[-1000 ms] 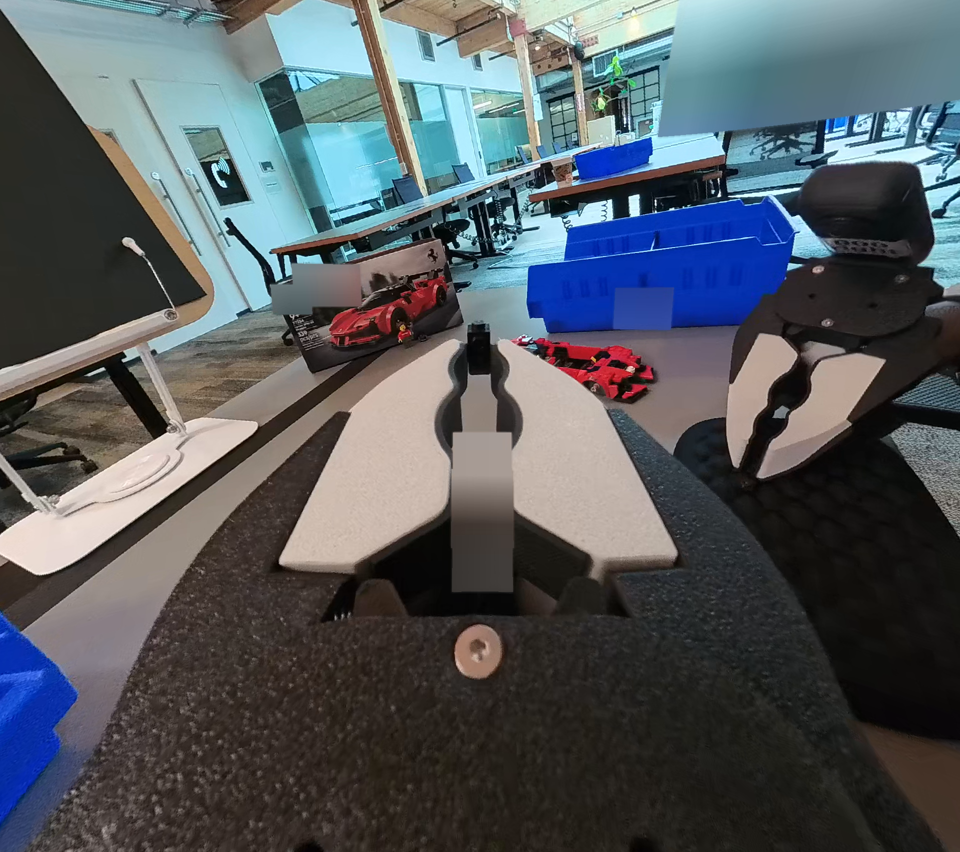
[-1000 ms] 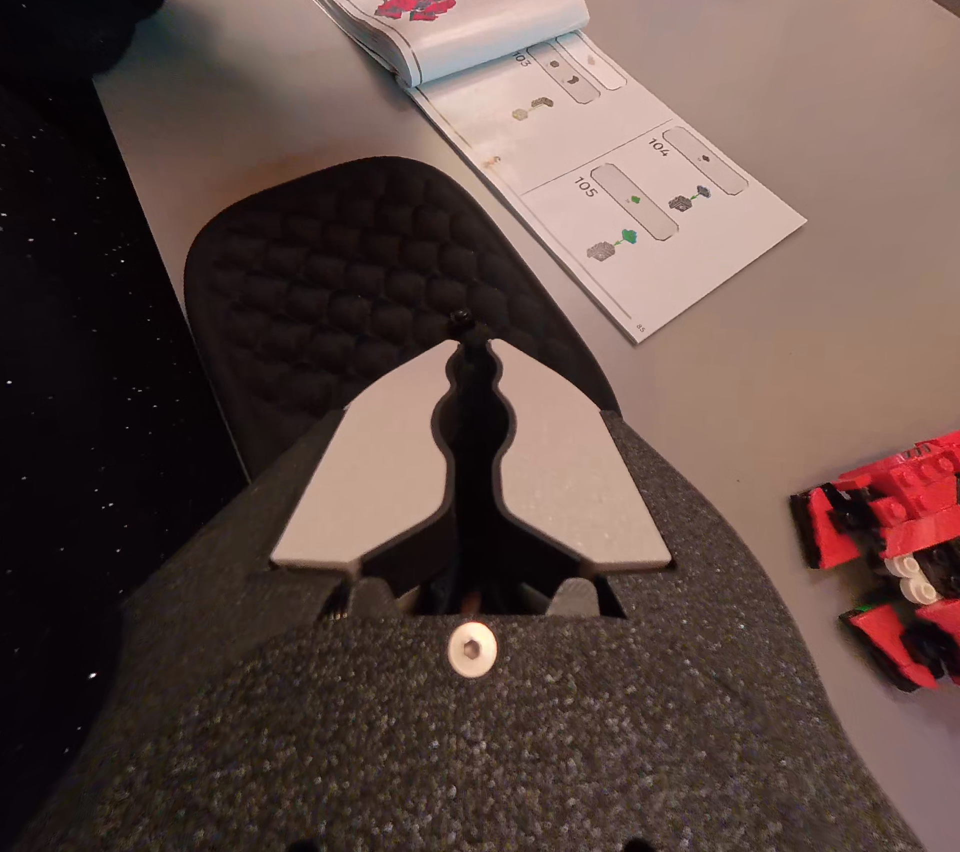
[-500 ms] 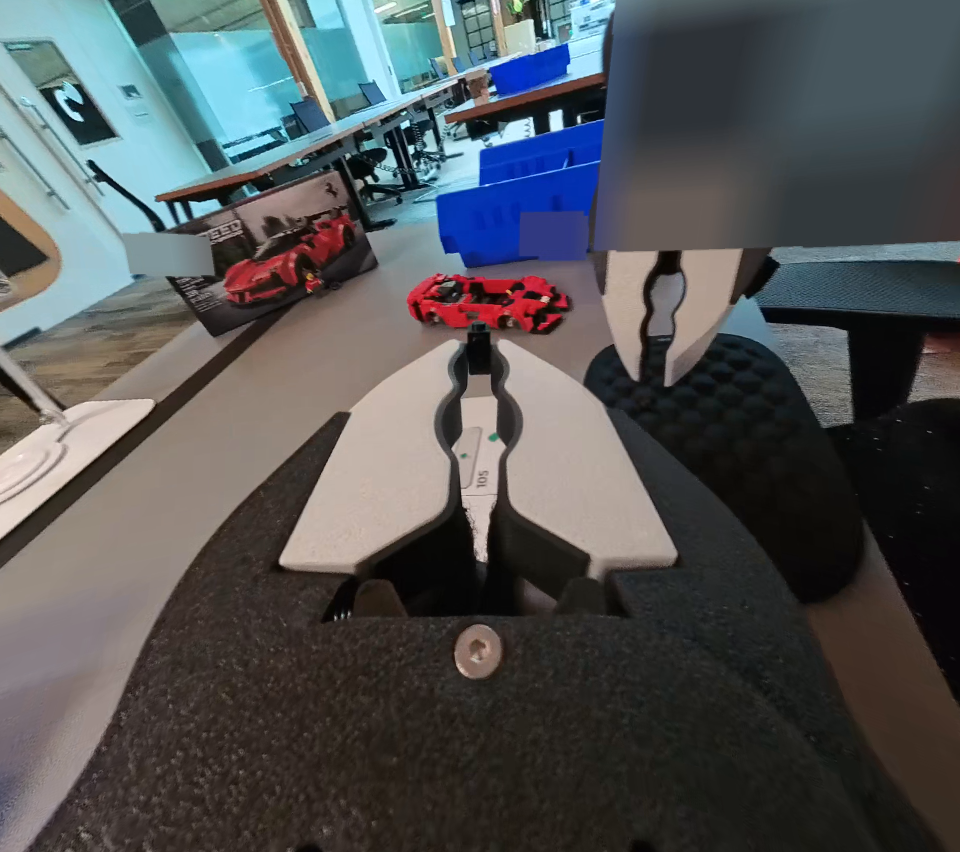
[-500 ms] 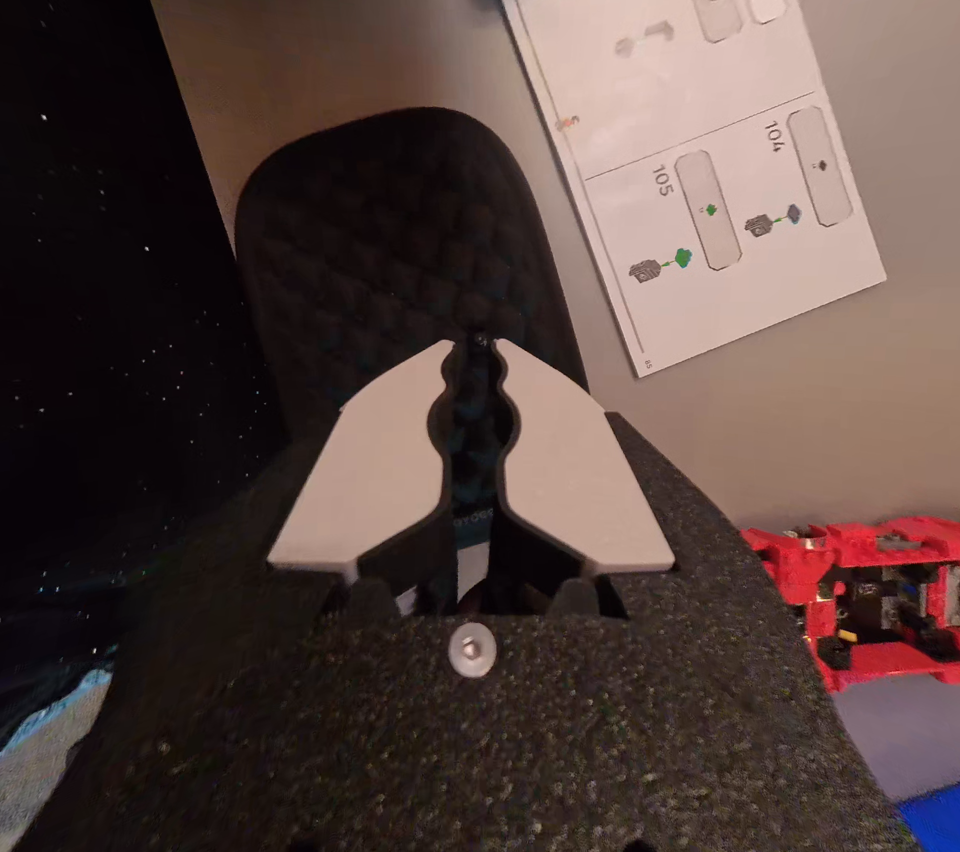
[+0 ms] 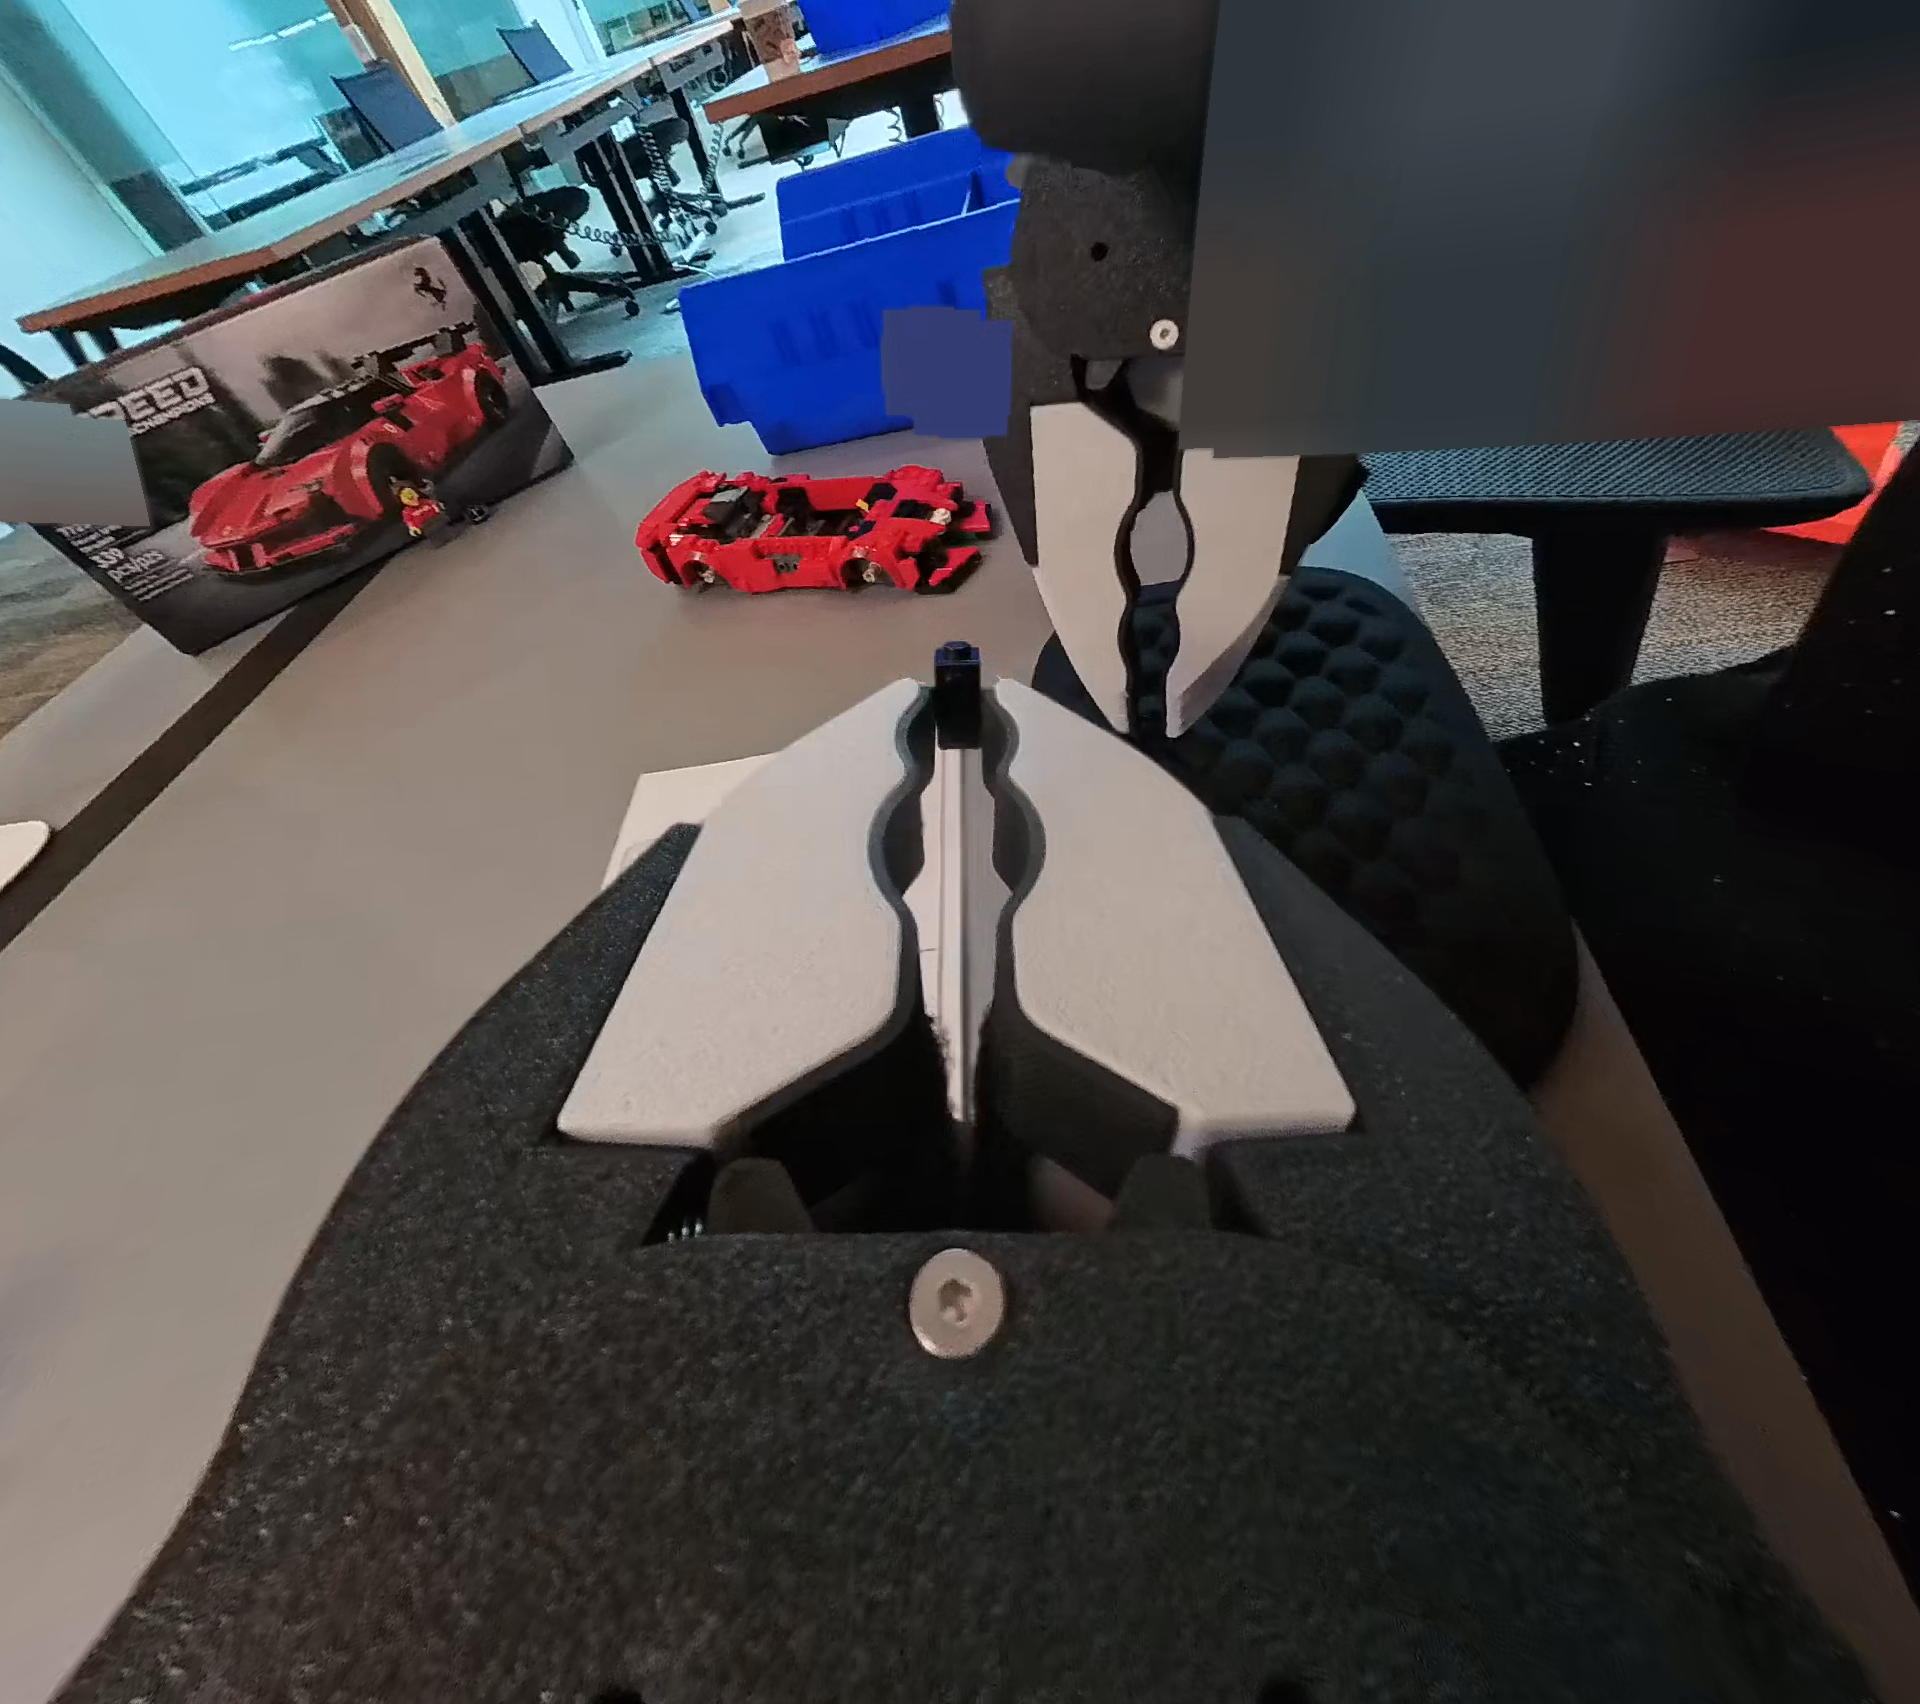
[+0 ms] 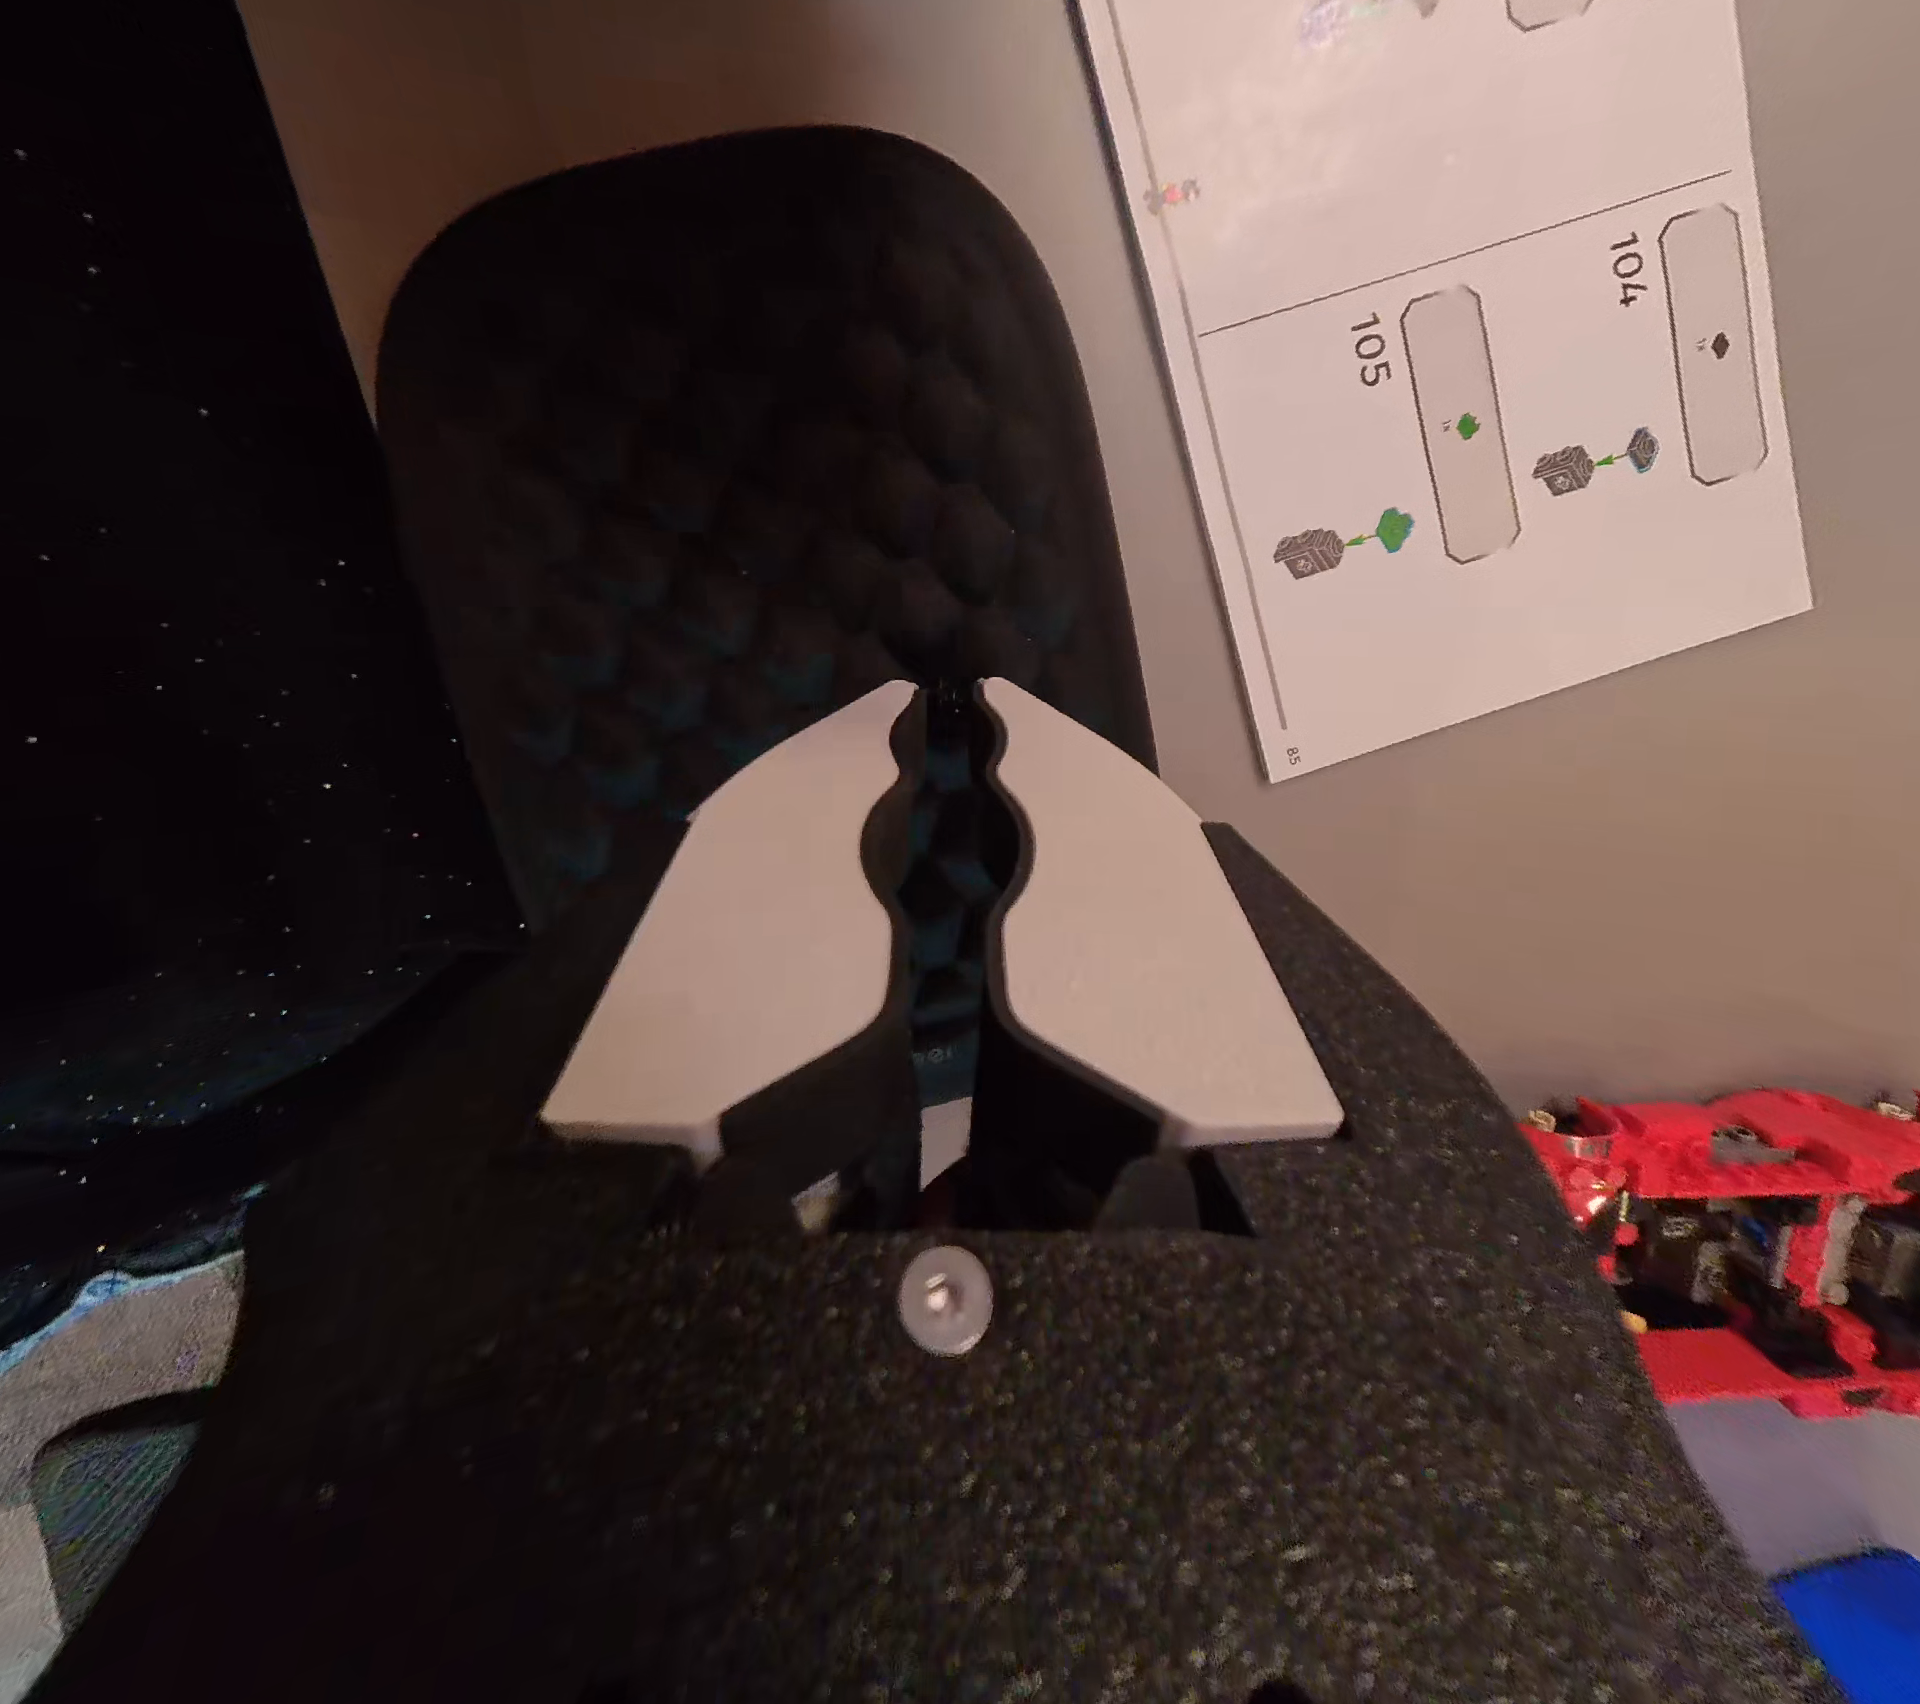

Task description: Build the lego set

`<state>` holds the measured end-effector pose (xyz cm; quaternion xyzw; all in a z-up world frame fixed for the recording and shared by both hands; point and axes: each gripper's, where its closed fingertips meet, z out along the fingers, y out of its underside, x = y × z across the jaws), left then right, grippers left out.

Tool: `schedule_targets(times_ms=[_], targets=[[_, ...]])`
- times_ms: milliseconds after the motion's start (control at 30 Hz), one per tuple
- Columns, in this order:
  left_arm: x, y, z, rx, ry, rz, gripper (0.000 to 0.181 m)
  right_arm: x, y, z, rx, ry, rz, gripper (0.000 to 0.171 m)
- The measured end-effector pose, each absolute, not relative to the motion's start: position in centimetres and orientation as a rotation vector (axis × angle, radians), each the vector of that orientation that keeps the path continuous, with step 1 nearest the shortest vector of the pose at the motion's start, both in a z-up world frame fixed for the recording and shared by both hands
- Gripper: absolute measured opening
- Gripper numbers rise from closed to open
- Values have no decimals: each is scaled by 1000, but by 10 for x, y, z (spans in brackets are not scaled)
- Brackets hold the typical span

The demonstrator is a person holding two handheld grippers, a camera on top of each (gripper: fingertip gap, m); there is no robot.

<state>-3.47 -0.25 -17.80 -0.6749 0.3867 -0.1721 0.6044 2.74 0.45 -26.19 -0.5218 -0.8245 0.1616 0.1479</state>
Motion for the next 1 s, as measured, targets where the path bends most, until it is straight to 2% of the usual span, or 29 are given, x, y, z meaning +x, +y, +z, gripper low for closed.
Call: schedule_targets(times_ms=[267,433,533,767,1000], targets=[[-21,-8,-193,-1680,803,-499,7,25,7,-251,-1388,-2128,720,7],[-6,-10,-182,-1645,619,-758,7,6,2,-182,-1168,-1725,1073,7],[-2,-9,-174,-1578,503,-913,7,2,-4,-153,-1021,-1624,1105,7],[9,-11,-198,-1694,571,-855,8,3,-8,-181,-965,-1820,875,8],[17,-12,-215,-1804,621,-867,7,6,-13,-203,-982,-1877,836,7]])
